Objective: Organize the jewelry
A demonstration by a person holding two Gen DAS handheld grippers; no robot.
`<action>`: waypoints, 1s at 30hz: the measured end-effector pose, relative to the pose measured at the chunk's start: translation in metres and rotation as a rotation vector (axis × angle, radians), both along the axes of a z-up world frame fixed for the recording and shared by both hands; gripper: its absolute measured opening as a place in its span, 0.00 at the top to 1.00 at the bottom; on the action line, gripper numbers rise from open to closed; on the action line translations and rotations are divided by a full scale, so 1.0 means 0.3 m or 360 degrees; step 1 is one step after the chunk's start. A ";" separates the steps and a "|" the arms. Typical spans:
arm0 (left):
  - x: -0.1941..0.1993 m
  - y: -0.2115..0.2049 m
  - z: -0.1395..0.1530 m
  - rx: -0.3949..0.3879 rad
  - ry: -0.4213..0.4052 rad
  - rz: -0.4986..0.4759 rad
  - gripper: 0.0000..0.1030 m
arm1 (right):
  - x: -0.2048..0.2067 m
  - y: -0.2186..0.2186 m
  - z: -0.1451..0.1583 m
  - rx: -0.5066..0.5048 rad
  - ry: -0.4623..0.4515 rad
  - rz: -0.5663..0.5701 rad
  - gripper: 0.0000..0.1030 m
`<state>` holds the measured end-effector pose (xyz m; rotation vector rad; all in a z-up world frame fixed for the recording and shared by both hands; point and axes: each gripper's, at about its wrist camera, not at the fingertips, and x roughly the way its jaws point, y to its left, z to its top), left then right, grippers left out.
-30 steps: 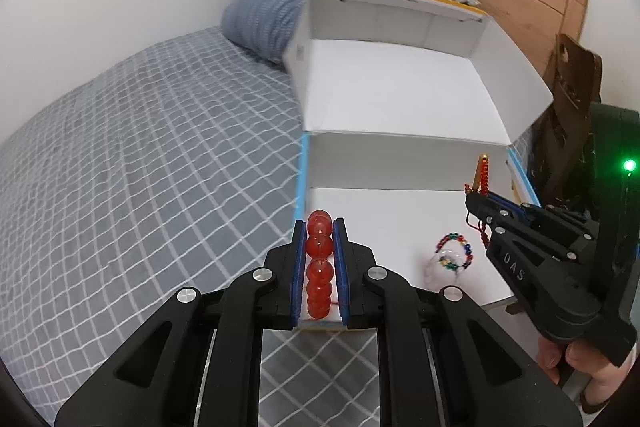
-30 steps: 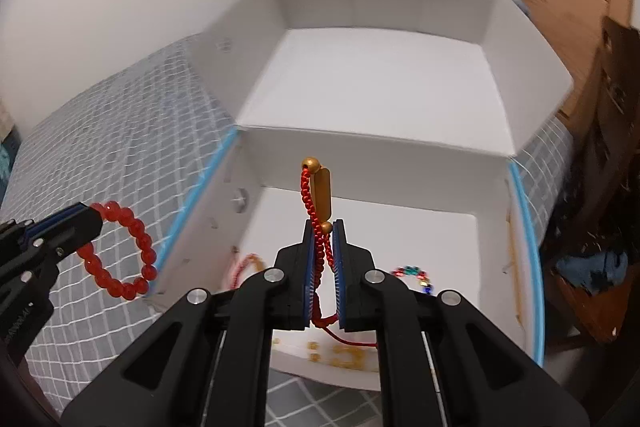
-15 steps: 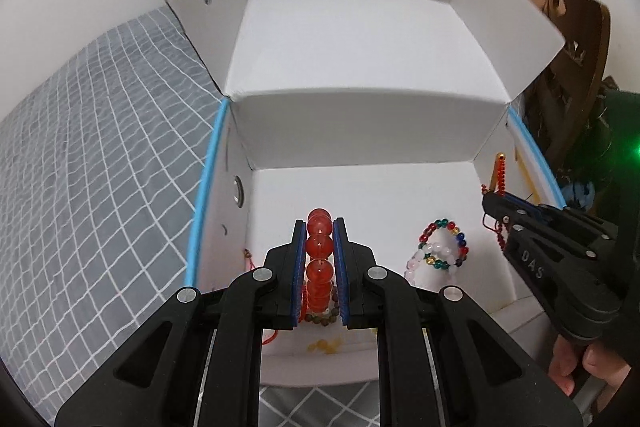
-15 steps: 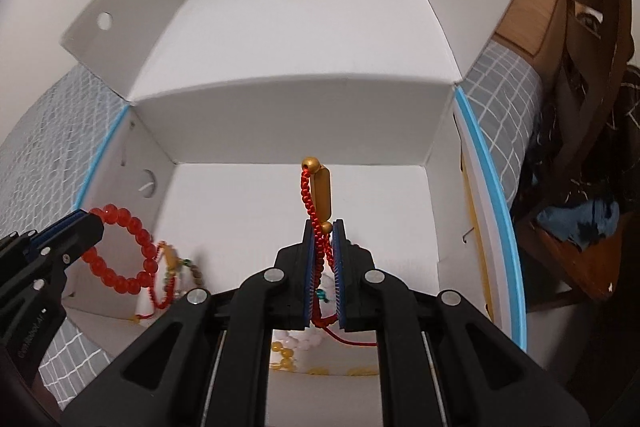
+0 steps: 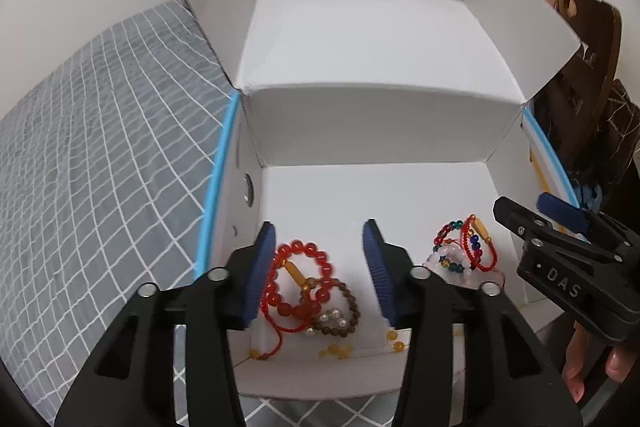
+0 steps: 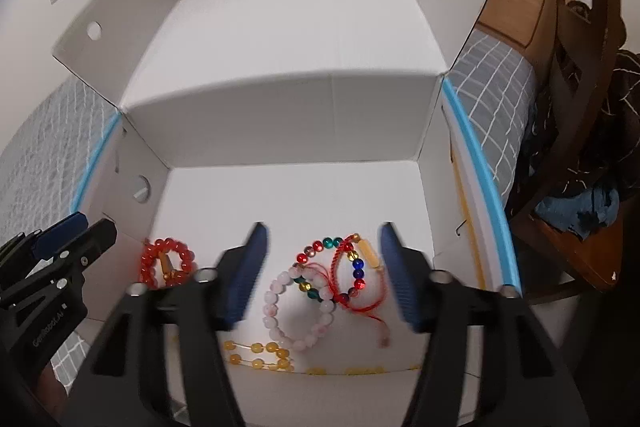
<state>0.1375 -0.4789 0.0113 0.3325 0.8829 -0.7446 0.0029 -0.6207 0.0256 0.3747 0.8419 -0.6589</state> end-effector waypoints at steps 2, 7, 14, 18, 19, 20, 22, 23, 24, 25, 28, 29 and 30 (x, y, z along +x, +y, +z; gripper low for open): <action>-0.014 0.032 0.026 -0.0034 -0.0025 0.0010 0.39 | -0.026 0.025 0.032 -0.0037 -0.0050 0.0010 0.21; -0.082 0.158 0.104 -0.0130 -0.0158 0.0041 0.15 | -0.104 0.106 0.087 -0.0157 -0.0129 0.0045 0.08; -0.186 0.307 0.132 -0.0197 -0.0231 0.0072 0.06 | -0.227 0.207 0.069 -0.0193 -0.0173 0.0039 0.07; -0.264 0.346 0.105 -0.0185 -0.0267 0.0034 0.05 | -0.286 0.265 0.048 -0.0236 -0.0193 0.0015 0.07; -0.276 0.357 0.092 -0.0184 -0.0269 0.0031 0.05 | -0.302 0.280 0.040 -0.0245 -0.0195 0.0010 0.07; -0.285 0.366 0.081 -0.0190 -0.0260 0.0035 0.06 | -0.313 0.290 0.031 -0.0247 -0.0195 0.0011 0.07; -0.301 0.379 0.054 -0.0199 -0.0221 0.0026 0.06 | -0.332 0.305 0.014 -0.0246 -0.0192 0.0008 0.07; -0.307 0.381 0.044 -0.0198 -0.0212 0.0019 0.06 | -0.342 0.309 0.006 -0.0242 -0.0194 0.0005 0.07; -0.316 0.383 0.031 -0.0192 -0.0208 0.0008 0.06 | -0.354 0.313 -0.002 -0.0237 -0.0197 0.0004 0.07; -0.324 0.384 0.021 -0.0185 -0.0209 0.0003 0.06 | -0.363 0.317 -0.011 -0.0233 -0.0195 0.0000 0.07; -0.342 0.384 -0.004 -0.0174 -0.0203 -0.0007 0.06 | -0.379 0.324 -0.026 -0.0216 -0.0195 -0.0001 0.07; -0.345 0.383 -0.008 -0.0172 -0.0205 -0.0009 0.06 | -0.383 0.325 -0.030 -0.0215 -0.0192 -0.0003 0.07; -0.352 0.384 -0.014 -0.0169 -0.0210 -0.0009 0.06 | -0.385 0.326 -0.032 -0.0217 -0.0190 -0.0005 0.07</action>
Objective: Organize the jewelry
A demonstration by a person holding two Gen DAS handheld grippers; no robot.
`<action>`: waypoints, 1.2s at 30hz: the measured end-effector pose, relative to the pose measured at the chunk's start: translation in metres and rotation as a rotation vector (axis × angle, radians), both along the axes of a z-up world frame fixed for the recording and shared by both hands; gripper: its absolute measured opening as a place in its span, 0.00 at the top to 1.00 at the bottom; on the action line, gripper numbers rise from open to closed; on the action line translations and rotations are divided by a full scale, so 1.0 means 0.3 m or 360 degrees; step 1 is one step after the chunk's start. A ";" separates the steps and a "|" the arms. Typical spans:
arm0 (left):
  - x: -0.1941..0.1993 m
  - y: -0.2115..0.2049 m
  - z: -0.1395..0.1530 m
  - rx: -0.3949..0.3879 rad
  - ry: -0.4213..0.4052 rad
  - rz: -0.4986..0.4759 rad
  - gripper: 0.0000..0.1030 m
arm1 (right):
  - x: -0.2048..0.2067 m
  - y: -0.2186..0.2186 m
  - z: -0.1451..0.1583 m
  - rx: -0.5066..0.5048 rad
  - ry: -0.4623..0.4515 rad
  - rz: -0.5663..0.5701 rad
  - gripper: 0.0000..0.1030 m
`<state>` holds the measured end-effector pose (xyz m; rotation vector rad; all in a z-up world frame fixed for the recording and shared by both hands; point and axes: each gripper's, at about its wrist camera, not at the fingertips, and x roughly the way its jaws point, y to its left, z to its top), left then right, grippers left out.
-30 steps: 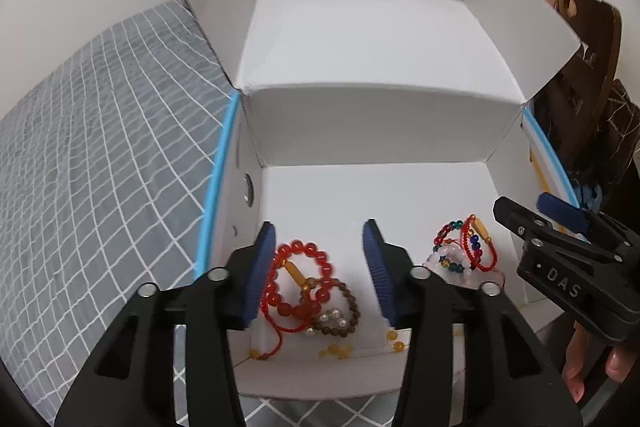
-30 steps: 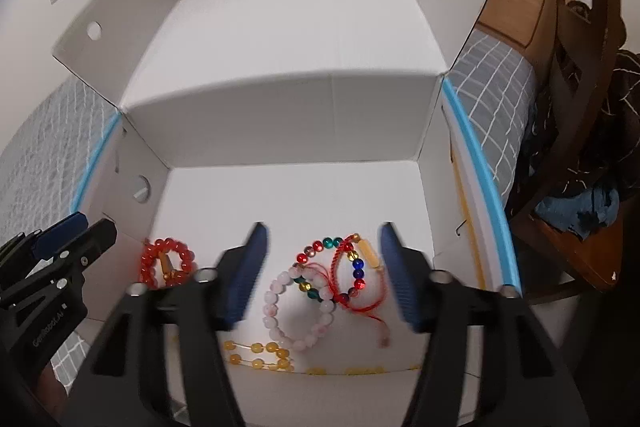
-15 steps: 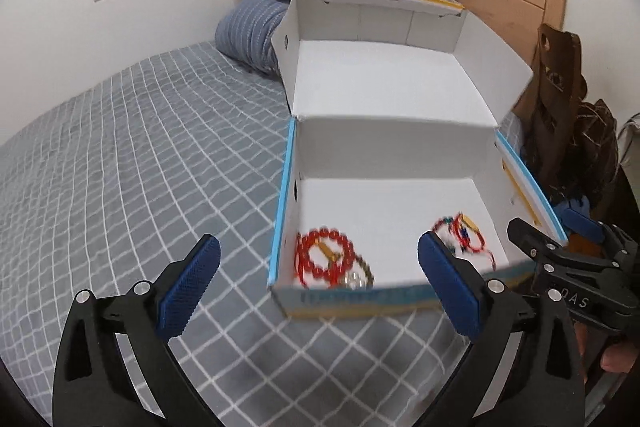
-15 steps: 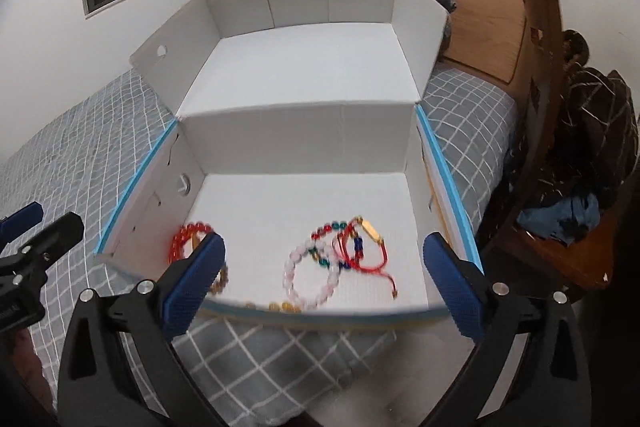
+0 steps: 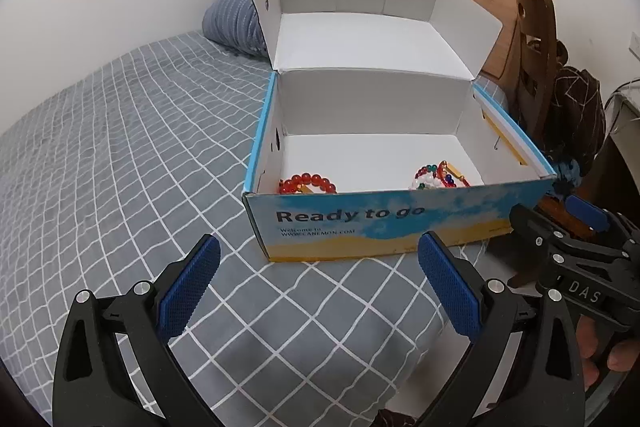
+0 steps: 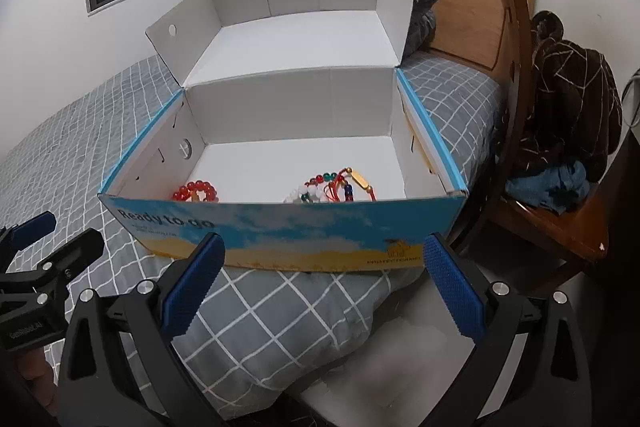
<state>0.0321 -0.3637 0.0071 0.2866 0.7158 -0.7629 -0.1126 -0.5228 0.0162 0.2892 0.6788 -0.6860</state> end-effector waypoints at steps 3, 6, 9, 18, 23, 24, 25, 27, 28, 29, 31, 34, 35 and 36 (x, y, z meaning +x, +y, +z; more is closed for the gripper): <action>-0.005 0.002 -0.009 -0.0005 0.0012 -0.0004 0.06 | -0.006 0.006 -0.001 -0.0002 0.0003 -0.0002 0.07; -0.012 -0.005 -0.013 0.0005 0.0009 -0.0012 0.05 | -0.011 0.008 -0.005 -0.0003 0.0006 -0.0007 0.07; -0.014 -0.013 -0.012 0.0007 0.0008 -0.0012 0.05 | -0.014 0.004 -0.010 0.0005 0.0008 -0.0010 0.07; -0.007 -0.020 -0.017 0.0013 0.0019 -0.0012 0.06 | -0.013 -0.001 -0.016 0.0014 0.0019 -0.0016 0.07; -0.008 -0.022 -0.022 0.0029 0.0004 0.0002 0.06 | -0.009 0.001 -0.013 0.0010 0.0025 -0.0017 0.07; -0.008 -0.020 -0.024 0.0028 0.0003 0.0003 0.06 | -0.008 0.001 -0.012 0.0009 0.0026 -0.0017 0.07; -0.010 -0.020 -0.025 0.0029 0.0002 0.0004 0.06 | -0.007 0.002 -0.011 0.0008 0.0027 -0.0016 0.07; -0.011 -0.018 -0.027 0.0036 -0.0002 0.0009 0.06 | -0.006 0.003 -0.009 0.0005 0.0027 -0.0015 0.07; -0.009 -0.019 -0.029 0.0040 0.0002 0.0008 0.06 | -0.006 0.003 -0.009 0.0004 0.0027 -0.0015 0.07; -0.006 -0.019 -0.030 0.0045 0.0012 0.0010 0.06 | -0.006 0.004 -0.008 0.0003 0.0027 -0.0014 0.07; 0.003 -0.021 -0.032 0.0051 0.0024 0.0021 0.06 | -0.006 0.007 -0.005 -0.0003 0.0027 -0.0015 0.07; 0.007 -0.020 -0.030 0.0053 0.0020 0.0025 0.06 | -0.005 0.005 -0.003 -0.0005 0.0026 -0.0014 0.07; 0.006 -0.021 -0.029 0.0055 0.0016 0.0024 0.06 | -0.004 0.005 -0.003 -0.0006 0.0027 -0.0014 0.07; 0.005 -0.021 -0.029 0.0055 0.0009 0.0022 0.06 | -0.005 0.006 -0.003 -0.0004 0.0026 -0.0013 0.07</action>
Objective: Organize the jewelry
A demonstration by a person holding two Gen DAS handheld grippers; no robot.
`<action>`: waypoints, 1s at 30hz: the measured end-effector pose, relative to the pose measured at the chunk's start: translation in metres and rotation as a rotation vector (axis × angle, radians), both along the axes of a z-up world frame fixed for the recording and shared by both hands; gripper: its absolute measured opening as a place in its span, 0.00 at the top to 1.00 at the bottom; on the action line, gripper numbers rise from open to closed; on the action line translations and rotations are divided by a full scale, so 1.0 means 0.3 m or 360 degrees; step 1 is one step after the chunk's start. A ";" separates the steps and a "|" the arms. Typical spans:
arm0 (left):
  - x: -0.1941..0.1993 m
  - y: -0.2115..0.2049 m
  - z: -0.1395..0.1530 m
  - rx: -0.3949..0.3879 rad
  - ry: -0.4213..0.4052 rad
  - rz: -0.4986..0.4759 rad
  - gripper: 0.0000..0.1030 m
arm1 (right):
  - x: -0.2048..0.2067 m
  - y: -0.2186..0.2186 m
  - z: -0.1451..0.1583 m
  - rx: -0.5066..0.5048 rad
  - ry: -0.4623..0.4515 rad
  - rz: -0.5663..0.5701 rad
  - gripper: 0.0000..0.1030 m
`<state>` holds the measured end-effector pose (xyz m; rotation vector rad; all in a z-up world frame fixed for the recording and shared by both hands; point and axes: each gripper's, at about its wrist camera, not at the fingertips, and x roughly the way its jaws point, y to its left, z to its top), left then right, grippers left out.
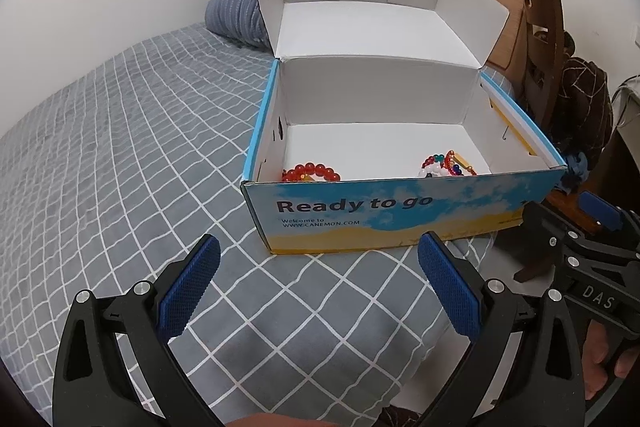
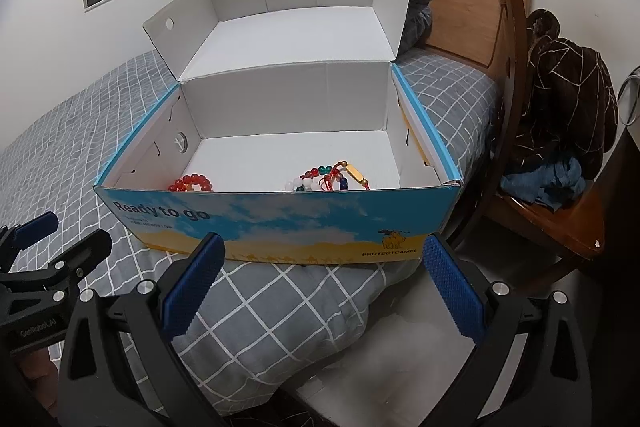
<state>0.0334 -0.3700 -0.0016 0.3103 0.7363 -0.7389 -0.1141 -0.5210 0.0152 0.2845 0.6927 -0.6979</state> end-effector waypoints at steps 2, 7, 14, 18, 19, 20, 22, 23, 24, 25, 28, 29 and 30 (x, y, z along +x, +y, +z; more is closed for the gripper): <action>-0.001 0.001 0.001 -0.0009 -0.0004 0.0002 0.06 | 0.000 0.001 0.000 -0.0001 -0.0001 0.0000 0.07; 0.001 0.001 -0.001 -0.0006 -0.0006 0.0011 0.06 | 0.003 0.000 0.002 -0.0002 0.0002 0.0004 0.07; 0.002 0.003 -0.002 -0.0006 -0.0003 0.0010 0.06 | 0.006 0.000 0.002 -0.0003 0.0005 0.0009 0.07; -0.002 0.000 -0.002 -0.0007 -0.0007 0.0000 0.06 | 0.007 0.002 0.002 -0.0004 0.0003 0.0011 0.07; -0.004 -0.001 -0.001 -0.0008 -0.0007 -0.0002 0.05 | 0.007 0.003 0.003 -0.0006 0.0003 0.0010 0.07; -0.005 -0.001 -0.001 -0.0009 -0.0007 -0.0002 0.06 | 0.008 0.003 0.003 -0.0005 0.0004 0.0011 0.07; -0.006 -0.004 0.000 -0.0011 -0.0002 -0.0005 0.06 | 0.008 0.003 0.005 -0.0008 0.0001 0.0010 0.07; -0.007 -0.005 0.000 -0.0011 0.0001 -0.0007 0.06 | 0.010 0.004 0.006 -0.0009 0.0001 0.0012 0.07; -0.007 -0.005 0.001 -0.0011 0.0003 -0.0009 0.06 | 0.009 0.004 0.008 -0.0009 0.0000 0.0012 0.07; -0.008 -0.006 0.002 -0.0011 0.0006 -0.0012 0.06 | 0.009 0.003 0.008 -0.0010 -0.0002 0.0012 0.07; -0.008 -0.008 0.002 -0.0015 0.0016 -0.0002 0.05 | 0.009 0.004 0.010 -0.0010 -0.0004 0.0012 0.07; -0.008 -0.008 0.002 -0.0017 0.0017 0.0001 0.05 | 0.009 0.004 0.010 -0.0012 -0.0004 0.0013 0.07; -0.007 -0.008 0.002 -0.0018 0.0021 0.0007 0.05 | 0.010 0.004 0.011 -0.0014 -0.0005 0.0013 0.07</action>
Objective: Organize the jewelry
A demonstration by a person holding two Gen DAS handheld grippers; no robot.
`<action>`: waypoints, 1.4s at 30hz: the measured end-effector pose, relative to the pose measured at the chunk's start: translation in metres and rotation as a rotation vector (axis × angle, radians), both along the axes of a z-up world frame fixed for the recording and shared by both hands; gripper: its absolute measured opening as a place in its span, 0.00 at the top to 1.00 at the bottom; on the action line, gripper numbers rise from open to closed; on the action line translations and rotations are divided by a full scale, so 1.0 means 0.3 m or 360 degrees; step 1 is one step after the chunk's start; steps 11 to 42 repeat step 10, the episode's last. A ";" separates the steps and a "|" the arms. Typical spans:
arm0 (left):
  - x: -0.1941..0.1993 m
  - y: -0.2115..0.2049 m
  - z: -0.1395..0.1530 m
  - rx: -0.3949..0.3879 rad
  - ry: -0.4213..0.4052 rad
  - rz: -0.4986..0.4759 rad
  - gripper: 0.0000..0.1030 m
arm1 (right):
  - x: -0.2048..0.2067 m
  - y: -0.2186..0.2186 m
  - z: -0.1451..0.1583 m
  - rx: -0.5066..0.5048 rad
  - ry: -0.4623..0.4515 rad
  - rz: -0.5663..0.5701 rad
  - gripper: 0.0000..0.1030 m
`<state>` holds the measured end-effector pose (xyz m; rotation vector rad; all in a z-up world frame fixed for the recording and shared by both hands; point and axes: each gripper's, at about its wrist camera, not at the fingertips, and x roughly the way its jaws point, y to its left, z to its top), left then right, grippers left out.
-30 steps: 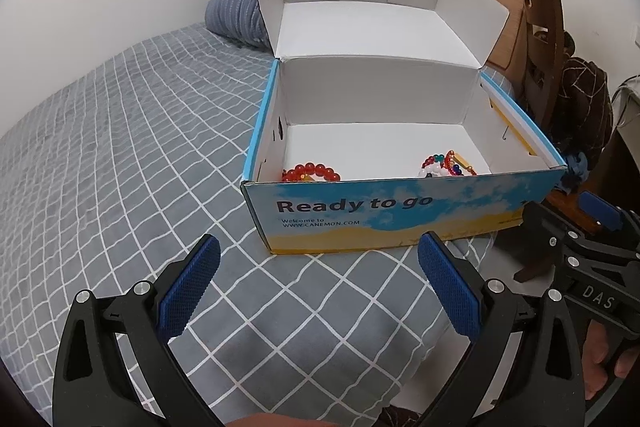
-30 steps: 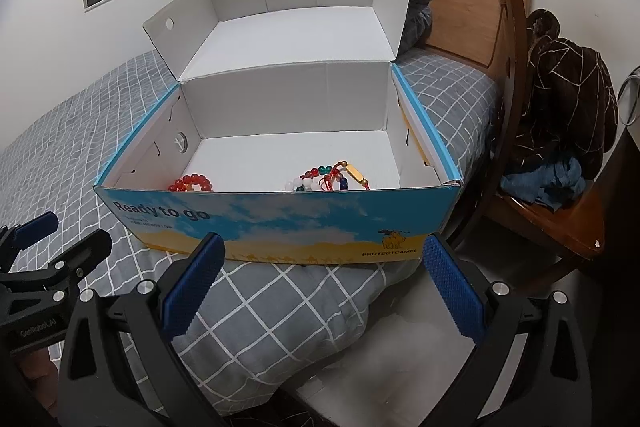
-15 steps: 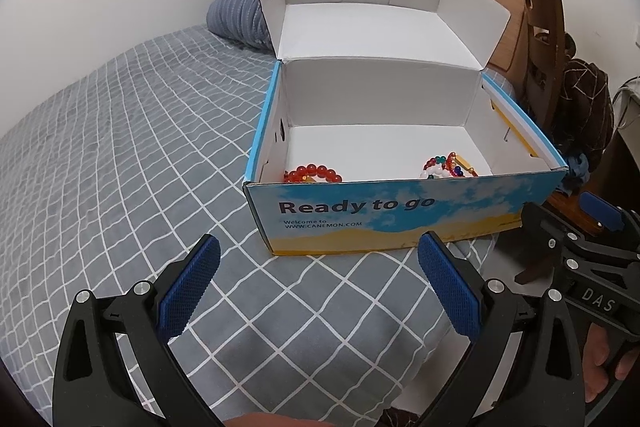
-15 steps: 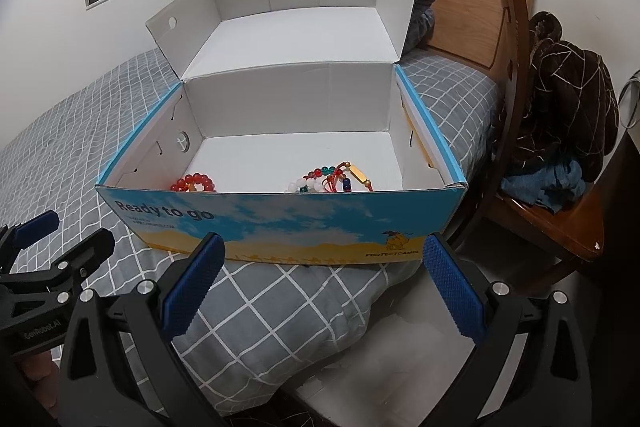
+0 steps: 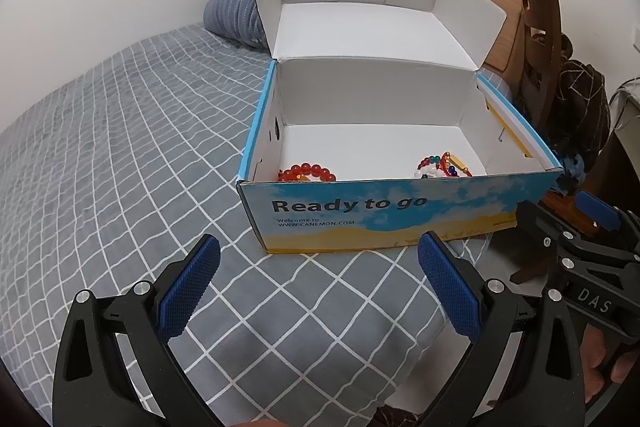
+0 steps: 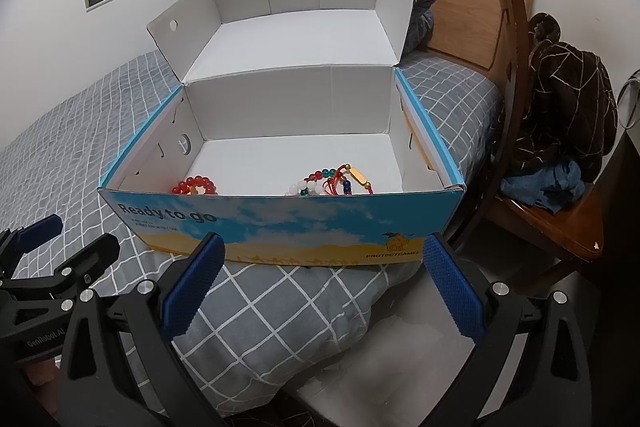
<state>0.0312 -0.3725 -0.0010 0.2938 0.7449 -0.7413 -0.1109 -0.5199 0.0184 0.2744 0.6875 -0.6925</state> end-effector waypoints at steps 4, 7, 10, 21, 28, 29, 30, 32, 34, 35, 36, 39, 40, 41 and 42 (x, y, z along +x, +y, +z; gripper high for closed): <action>0.010 0.001 -0.009 -0.0005 0.0044 0.0008 0.06 | 0.002 -0.001 0.007 -0.0012 -0.0003 0.0001 0.07; 0.009 0.004 -0.010 -0.0006 0.0042 0.0003 0.06 | 0.003 -0.004 0.009 -0.0012 -0.0007 0.0004 0.07; 0.004 0.010 -0.003 -0.0027 0.0026 0.0004 0.06 | 0.005 -0.003 0.009 -0.0011 -0.0006 0.0005 0.07; 0.004 0.010 -0.003 -0.0027 0.0026 0.0004 0.06 | 0.005 -0.003 0.009 -0.0011 -0.0006 0.0005 0.07; 0.004 0.010 -0.003 -0.0027 0.0026 0.0004 0.06 | 0.005 -0.003 0.009 -0.0011 -0.0006 0.0005 0.07; 0.004 0.010 -0.003 -0.0027 0.0026 0.0004 0.06 | 0.005 -0.003 0.009 -0.0011 -0.0006 0.0005 0.07; 0.004 0.010 -0.003 -0.0027 0.0026 0.0004 0.06 | 0.005 -0.003 0.009 -0.0011 -0.0006 0.0005 0.07; 0.004 0.010 -0.003 -0.0027 0.0026 0.0004 0.06 | 0.005 -0.003 0.009 -0.0011 -0.0006 0.0005 0.07; 0.004 0.010 -0.003 -0.0027 0.0026 0.0004 0.06 | 0.005 -0.003 0.009 -0.0011 -0.0006 0.0005 0.07; 0.004 0.010 -0.003 -0.0027 0.0026 0.0004 0.06 | 0.005 -0.003 0.009 -0.0011 -0.0006 0.0005 0.07; 0.004 0.010 -0.003 -0.0027 0.0026 0.0004 0.06 | 0.005 -0.003 0.009 -0.0011 -0.0006 0.0005 0.07; 0.004 0.010 -0.003 -0.0027 0.0026 0.0004 0.06 | 0.005 -0.003 0.009 -0.0011 -0.0006 0.0005 0.07; 0.004 0.010 -0.003 -0.0027 0.0026 0.0004 0.06 | 0.005 -0.003 0.009 -0.0011 -0.0006 0.0005 0.07; 0.004 0.010 -0.003 -0.0027 0.0026 0.0004 0.06 | 0.005 -0.003 0.009 -0.0011 -0.0006 0.0005 0.07; 0.004 0.010 -0.003 -0.0027 0.0026 0.0004 0.06 | 0.005 -0.003 0.009 -0.0011 -0.0006 0.0005 0.07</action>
